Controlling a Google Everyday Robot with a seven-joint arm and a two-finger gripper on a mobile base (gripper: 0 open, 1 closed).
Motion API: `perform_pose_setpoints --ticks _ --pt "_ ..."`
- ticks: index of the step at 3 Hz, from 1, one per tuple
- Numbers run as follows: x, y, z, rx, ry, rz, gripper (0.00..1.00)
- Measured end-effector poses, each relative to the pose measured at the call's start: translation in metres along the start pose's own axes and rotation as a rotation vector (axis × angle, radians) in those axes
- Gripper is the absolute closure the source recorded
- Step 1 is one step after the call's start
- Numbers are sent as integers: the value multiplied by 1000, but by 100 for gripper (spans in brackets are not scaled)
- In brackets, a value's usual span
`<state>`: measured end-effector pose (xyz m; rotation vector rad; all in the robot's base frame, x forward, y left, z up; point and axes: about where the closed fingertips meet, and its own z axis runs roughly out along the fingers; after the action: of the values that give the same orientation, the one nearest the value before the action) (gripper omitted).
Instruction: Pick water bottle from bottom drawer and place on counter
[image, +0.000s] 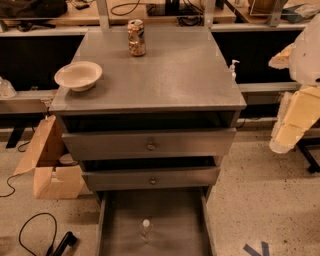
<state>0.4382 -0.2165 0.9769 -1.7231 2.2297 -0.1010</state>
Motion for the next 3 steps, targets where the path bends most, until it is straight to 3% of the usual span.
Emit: perform_pose_setpoints --ticks 1,2,3 --pt "0 0 0 0 0 0 0" --pt "2 -1 18 -10 -64 16 0" --pt "17 21 113 -122 -261 50 0"
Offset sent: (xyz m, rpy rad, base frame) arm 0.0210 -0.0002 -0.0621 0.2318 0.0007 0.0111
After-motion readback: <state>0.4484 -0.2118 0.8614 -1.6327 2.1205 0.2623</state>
